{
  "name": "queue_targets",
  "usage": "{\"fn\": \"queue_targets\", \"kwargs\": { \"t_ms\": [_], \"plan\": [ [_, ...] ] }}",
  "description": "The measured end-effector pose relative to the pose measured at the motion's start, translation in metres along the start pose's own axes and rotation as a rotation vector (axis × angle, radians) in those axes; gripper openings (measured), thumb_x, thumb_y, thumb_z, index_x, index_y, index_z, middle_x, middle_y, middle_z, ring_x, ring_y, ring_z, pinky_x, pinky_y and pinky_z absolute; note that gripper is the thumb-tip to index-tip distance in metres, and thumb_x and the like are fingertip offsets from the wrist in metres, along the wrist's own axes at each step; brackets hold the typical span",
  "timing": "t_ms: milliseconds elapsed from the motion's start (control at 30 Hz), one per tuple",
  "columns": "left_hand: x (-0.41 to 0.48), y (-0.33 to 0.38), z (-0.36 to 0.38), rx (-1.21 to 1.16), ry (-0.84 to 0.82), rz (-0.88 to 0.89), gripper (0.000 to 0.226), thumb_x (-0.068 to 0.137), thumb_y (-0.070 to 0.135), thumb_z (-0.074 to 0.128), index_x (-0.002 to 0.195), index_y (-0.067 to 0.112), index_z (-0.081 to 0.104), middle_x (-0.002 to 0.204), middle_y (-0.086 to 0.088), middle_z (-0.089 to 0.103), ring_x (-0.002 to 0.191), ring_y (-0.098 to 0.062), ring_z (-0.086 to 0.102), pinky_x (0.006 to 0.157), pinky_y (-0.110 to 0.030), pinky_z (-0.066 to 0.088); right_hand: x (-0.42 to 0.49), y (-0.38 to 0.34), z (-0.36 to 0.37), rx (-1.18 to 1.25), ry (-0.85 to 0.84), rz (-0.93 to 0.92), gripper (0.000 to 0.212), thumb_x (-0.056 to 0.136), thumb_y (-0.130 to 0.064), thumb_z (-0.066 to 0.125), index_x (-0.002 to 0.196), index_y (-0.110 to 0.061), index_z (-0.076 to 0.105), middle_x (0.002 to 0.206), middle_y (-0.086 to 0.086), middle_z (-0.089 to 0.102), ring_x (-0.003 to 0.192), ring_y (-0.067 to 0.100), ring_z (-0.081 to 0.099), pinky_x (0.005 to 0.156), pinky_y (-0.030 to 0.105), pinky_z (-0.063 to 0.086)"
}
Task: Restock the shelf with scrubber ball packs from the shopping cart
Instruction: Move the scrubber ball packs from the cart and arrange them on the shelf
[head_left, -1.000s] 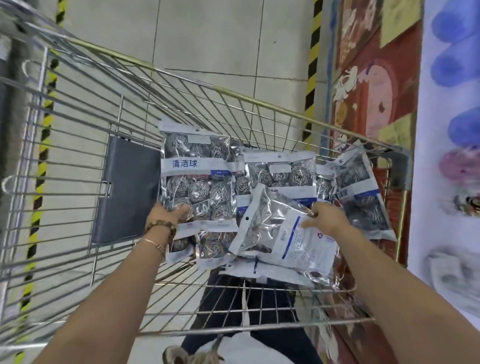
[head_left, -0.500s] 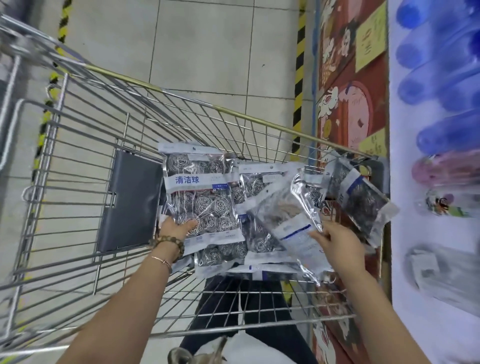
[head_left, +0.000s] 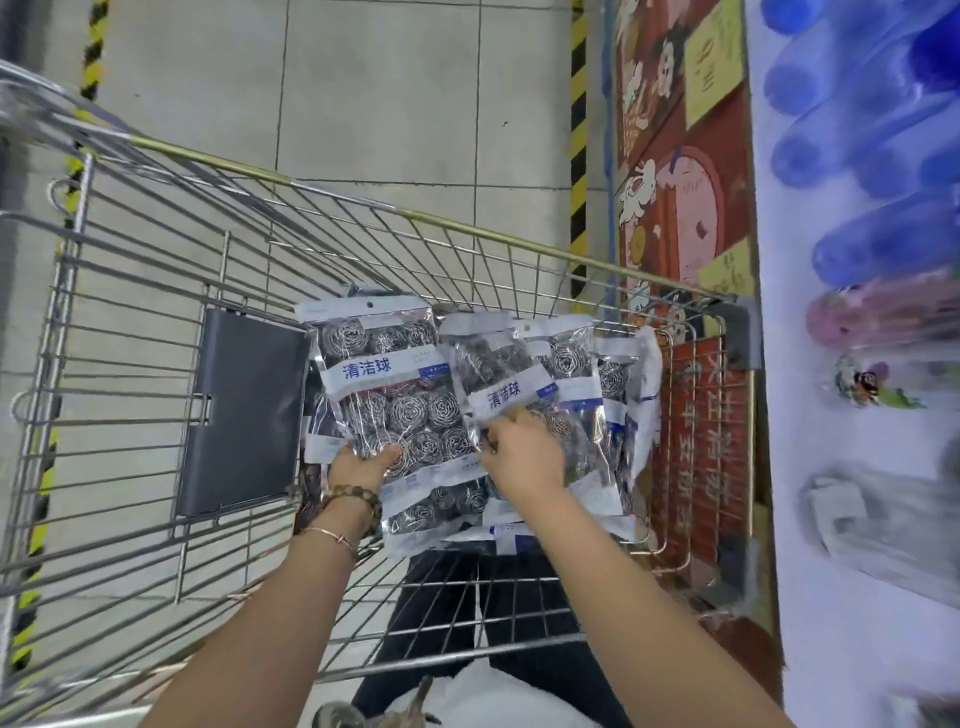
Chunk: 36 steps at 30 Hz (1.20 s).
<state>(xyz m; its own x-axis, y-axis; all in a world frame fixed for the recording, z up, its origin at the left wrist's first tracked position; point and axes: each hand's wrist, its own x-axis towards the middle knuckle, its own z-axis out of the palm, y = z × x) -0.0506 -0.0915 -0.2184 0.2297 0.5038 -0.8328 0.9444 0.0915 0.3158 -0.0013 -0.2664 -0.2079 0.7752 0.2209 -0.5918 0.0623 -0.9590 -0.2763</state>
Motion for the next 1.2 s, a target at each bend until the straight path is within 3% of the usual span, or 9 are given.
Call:
{"fn": "queue_targets", "kwargs": {
  "t_ms": [233,367,500,667,833,967,1033,1133,1200],
  "plan": [
    [0.006,0.003,-0.003,0.025,-0.024,0.017,0.089,0.075,0.029,0.073,0.143,0.008,0.020,0.146,-0.016,0.032,0.132,-0.033,0.034,0.104,-0.050,0.035,0.014,0.055,0.010,0.233,-0.031,0.267,0.043,0.088,-0.037,0.060,0.124,-0.016,0.051,0.126,0.008,0.054,0.097,0.020,0.061,0.079,0.034,0.052],
    [0.013,-0.002,-0.005,0.043,-0.027,0.024,0.092,0.076,0.029,0.071,0.145,0.009,0.014,0.151,-0.013,0.022,0.137,-0.030,0.025,0.107,-0.048,0.029,0.037,0.095,0.009,0.305,-0.170,0.457,0.086,0.076,-0.051,0.069,0.141,-0.010,0.032,0.143,0.016,0.036,0.128,0.034,0.041,0.102,0.050,0.039],
    [0.014,-0.004,-0.006,0.049,-0.025,0.027,0.088,0.079,0.025,0.069,0.145,0.009,0.014,0.151,-0.013,0.021,0.137,-0.030,0.024,0.107,-0.046,0.027,0.046,0.107,0.018,0.557,-0.265,0.585,0.117,0.062,-0.057,0.078,0.147,-0.007,0.015,0.150,0.016,0.029,0.134,0.035,0.034,0.109,0.052,0.031],
    [0.007,0.004,-0.008,0.024,-0.026,0.027,0.089,0.077,0.025,0.070,0.145,0.008,0.015,0.150,-0.013,0.023,0.136,-0.031,0.027,0.107,-0.047,0.030,0.021,0.089,0.007,0.739,-0.298,0.575,0.091,0.074,-0.046,0.074,0.144,-0.007,0.030,0.144,0.014,0.040,0.115,0.027,0.050,0.107,0.046,0.033],
    [-0.006,0.018,-0.017,0.045,-0.077,0.105,0.084,0.078,0.021,0.070,0.144,0.008,0.021,0.147,-0.015,0.031,0.131,-0.032,0.035,0.104,-0.047,0.035,-0.015,0.068,-0.002,0.885,-0.200,0.514,0.082,0.082,-0.037,0.068,0.144,-0.005,0.026,0.147,0.013,0.036,0.128,0.030,0.042,0.106,0.044,0.033],
    [-0.021,0.019,-0.033,0.029,-0.144,0.187,0.077,0.081,0.016,0.067,0.144,0.010,0.023,0.148,-0.012,0.029,0.133,-0.030,0.033,0.106,-0.046,0.032,-0.043,0.057,-0.013,0.948,-0.059,0.548,0.041,0.088,-0.025,0.063,0.119,0.000,0.052,0.100,0.006,0.061,0.090,0.020,0.062,0.086,0.034,0.046],
    [-0.027,0.016,-0.044,0.055,-0.185,0.227,0.075,0.083,0.012,0.064,0.144,0.012,0.022,0.148,-0.013,0.028,0.133,-0.029,0.032,0.106,-0.046,0.031,-0.061,0.052,-0.017,0.962,0.027,0.585,0.036,0.087,-0.024,0.064,0.112,0.001,0.057,0.087,0.005,0.062,0.078,0.019,0.062,0.078,0.036,0.048],
    [-0.033,0.009,-0.058,0.074,-0.272,0.270,0.075,0.083,0.013,0.063,0.145,0.015,0.021,0.149,-0.011,0.028,0.133,-0.028,0.032,0.106,-0.048,0.032,-0.085,0.048,-0.025,1.008,0.142,0.627,0.059,0.088,-0.026,0.064,0.135,0.002,0.041,0.125,0.016,0.055,0.113,0.030,0.055,0.091,0.036,0.043],
    [-0.038,0.011,-0.067,0.076,-0.340,0.325,0.074,0.083,0.013,0.064,0.145,0.015,0.022,0.149,-0.010,0.028,0.132,-0.028,0.033,0.104,-0.046,0.031,-0.103,0.050,-0.026,1.043,0.222,0.648,0.063,0.088,-0.026,0.064,0.137,0.002,0.038,0.124,0.011,0.053,0.118,0.031,0.050,0.097,0.038,0.040]
  ]
}}
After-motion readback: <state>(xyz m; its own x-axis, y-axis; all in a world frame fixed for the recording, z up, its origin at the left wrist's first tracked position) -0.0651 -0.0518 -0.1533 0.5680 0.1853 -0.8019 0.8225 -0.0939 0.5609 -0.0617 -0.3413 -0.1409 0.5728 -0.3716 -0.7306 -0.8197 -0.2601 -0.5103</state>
